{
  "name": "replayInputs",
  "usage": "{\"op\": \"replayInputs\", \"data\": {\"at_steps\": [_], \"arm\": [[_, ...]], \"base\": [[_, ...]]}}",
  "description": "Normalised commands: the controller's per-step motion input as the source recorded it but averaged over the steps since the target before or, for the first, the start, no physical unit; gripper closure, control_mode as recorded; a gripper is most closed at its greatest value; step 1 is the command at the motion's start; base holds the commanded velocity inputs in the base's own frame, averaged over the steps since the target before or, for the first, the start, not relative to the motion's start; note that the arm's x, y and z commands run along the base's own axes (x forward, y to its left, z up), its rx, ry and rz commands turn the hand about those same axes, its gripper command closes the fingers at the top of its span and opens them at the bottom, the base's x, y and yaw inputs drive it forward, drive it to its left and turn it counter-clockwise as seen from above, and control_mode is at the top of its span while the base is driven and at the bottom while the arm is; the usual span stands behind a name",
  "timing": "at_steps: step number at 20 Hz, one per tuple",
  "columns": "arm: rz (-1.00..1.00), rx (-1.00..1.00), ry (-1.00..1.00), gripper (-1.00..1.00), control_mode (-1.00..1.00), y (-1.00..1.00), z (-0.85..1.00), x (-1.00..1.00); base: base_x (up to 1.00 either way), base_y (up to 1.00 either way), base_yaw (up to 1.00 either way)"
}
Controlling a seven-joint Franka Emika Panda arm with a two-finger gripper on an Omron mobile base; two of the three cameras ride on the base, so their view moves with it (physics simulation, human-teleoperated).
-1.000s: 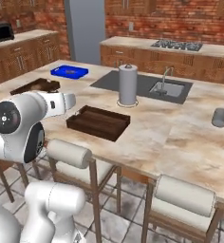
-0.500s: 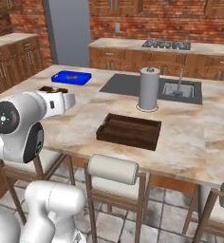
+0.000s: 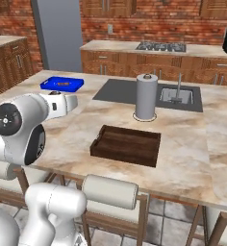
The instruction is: Take the cupcake and donut from the fridge and place them on the empty tray on the dining counter.
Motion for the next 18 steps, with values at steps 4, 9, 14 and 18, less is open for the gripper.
{"op": "replayInputs", "data": {"at_steps": [4,9,14,18], "arm": [[0.00,0.00,0.00,1.00,1.00,0.00,0.00,0.00],[0.00,0.00,0.00,1.00,1.00,0.00,0.00,0.00],[0.00,0.00,0.00,1.00,1.00,0.00,0.00,0.00],[0.00,0.00,0.07,1.00,-1.00,-0.14,-0.08,0.48]], "base": [[0.95,-0.04,-0.02],[0.39,0.00,-0.02],[0.26,0.00,0.00],[0.11,0.00,0.00]]}}
